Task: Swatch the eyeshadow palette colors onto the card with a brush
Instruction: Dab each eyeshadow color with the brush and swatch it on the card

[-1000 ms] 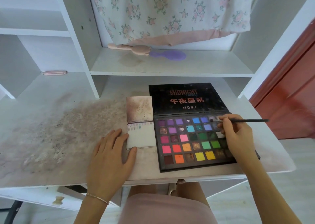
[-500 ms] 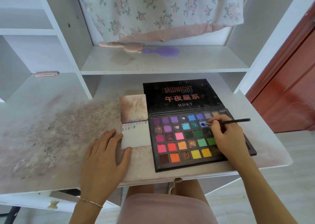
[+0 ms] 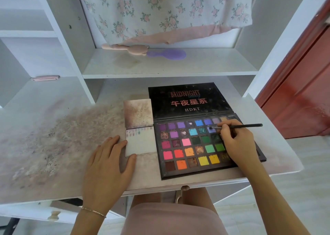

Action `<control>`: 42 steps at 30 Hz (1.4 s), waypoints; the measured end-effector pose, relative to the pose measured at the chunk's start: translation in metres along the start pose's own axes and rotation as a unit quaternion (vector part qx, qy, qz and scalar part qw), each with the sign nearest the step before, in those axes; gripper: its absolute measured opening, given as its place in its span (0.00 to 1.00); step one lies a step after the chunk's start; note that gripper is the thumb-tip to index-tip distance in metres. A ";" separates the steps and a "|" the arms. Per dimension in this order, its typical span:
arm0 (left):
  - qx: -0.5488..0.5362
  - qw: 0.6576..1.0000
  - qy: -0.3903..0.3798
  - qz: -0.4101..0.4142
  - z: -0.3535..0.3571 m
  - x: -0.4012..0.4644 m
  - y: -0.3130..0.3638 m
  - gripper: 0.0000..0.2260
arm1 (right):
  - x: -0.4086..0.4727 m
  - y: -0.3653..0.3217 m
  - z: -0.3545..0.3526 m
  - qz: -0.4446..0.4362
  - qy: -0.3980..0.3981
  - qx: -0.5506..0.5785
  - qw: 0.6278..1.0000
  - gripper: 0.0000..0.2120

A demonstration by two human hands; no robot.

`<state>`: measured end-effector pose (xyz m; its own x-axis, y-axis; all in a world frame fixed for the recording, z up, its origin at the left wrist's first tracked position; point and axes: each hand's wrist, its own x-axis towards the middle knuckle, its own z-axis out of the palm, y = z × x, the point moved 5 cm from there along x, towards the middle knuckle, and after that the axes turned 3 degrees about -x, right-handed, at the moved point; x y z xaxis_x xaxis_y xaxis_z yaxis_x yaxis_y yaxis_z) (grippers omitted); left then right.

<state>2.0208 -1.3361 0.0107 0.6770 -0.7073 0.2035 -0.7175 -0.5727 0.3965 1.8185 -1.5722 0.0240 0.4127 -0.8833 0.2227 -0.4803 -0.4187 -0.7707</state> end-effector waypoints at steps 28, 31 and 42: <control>-0.035 0.999 -0.015 -0.004 -0.001 -0.001 0.000 0.20 | -0.008 -0.099 0.104 -0.078 -0.181 0.160 0.967 0.08; -0.031 0.999 -0.019 -0.003 0.000 -0.001 -0.001 0.21 | -0.006 -0.101 0.113 -0.074 -0.184 0.154 0.968 0.08; -0.032 0.999 -0.004 -0.005 -0.001 -0.002 -0.001 0.18 | -0.007 -0.101 0.116 -0.079 -0.205 0.142 0.965 0.08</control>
<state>2.0203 -1.3340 0.0115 0.6824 -0.7053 0.1920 -0.6985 -0.5520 0.4554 1.9532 -1.4992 0.0310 0.7626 -0.6313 0.1409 -0.1782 -0.4145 -0.8924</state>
